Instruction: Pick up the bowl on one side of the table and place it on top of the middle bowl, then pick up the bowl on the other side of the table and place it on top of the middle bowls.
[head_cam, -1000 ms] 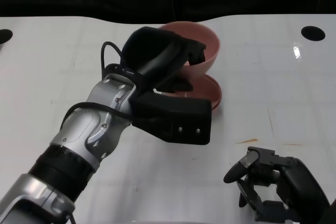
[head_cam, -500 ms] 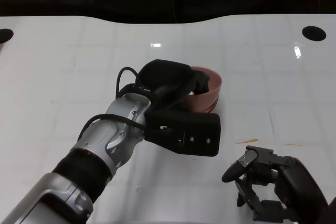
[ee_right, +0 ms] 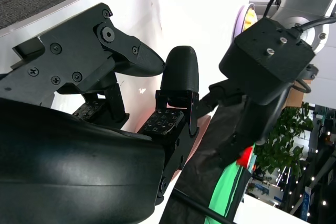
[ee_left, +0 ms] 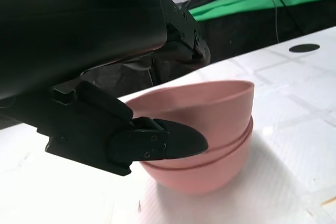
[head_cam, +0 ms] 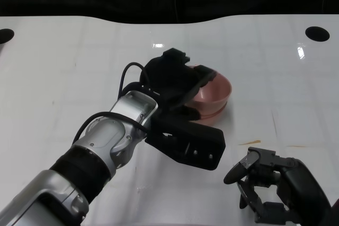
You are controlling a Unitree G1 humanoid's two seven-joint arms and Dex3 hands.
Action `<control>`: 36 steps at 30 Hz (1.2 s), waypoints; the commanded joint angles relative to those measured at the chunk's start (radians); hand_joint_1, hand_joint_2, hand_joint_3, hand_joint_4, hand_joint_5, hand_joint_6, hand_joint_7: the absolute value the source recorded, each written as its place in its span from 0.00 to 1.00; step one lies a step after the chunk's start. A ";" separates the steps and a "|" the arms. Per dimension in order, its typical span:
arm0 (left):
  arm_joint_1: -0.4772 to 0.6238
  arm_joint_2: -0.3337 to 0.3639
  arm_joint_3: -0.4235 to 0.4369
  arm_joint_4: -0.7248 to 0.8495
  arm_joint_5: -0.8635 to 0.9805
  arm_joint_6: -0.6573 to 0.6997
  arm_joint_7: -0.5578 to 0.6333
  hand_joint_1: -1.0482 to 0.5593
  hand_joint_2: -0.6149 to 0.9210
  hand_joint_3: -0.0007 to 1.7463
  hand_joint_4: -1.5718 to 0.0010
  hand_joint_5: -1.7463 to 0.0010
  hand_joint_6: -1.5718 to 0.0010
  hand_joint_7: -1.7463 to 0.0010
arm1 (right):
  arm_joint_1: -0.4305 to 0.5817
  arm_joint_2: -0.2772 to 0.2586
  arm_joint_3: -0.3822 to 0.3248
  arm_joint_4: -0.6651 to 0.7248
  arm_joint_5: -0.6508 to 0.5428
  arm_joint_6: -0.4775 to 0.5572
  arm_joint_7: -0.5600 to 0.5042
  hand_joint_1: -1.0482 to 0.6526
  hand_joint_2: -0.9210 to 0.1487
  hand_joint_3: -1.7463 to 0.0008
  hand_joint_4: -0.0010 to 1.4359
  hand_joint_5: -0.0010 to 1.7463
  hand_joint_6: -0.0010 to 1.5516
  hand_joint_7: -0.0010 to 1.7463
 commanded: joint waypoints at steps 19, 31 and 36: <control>0.290 0.199 0.160 -0.487 -0.084 -0.100 0.035 0.22 1.00 0.25 1.00 0.69 0.83 0.98 | -0.005 -0.011 -0.013 0.008 -0.009 -0.017 -0.010 0.50 0.35 0.41 0.58 0.85 0.53 0.67; 0.576 0.220 0.372 -0.525 -0.323 -0.484 0.274 0.40 1.00 0.16 0.78 0.50 0.62 0.91 | -0.002 -0.012 -0.015 0.005 0.011 0.002 0.007 0.50 0.34 0.41 0.57 0.86 0.52 0.67; 0.657 0.212 0.441 -0.425 -0.411 -0.688 0.355 0.49 1.00 0.14 0.66 0.40 0.54 0.86 | -0.001 -0.018 -0.018 0.002 0.009 0.000 0.009 0.49 0.34 0.42 0.57 0.86 0.52 0.67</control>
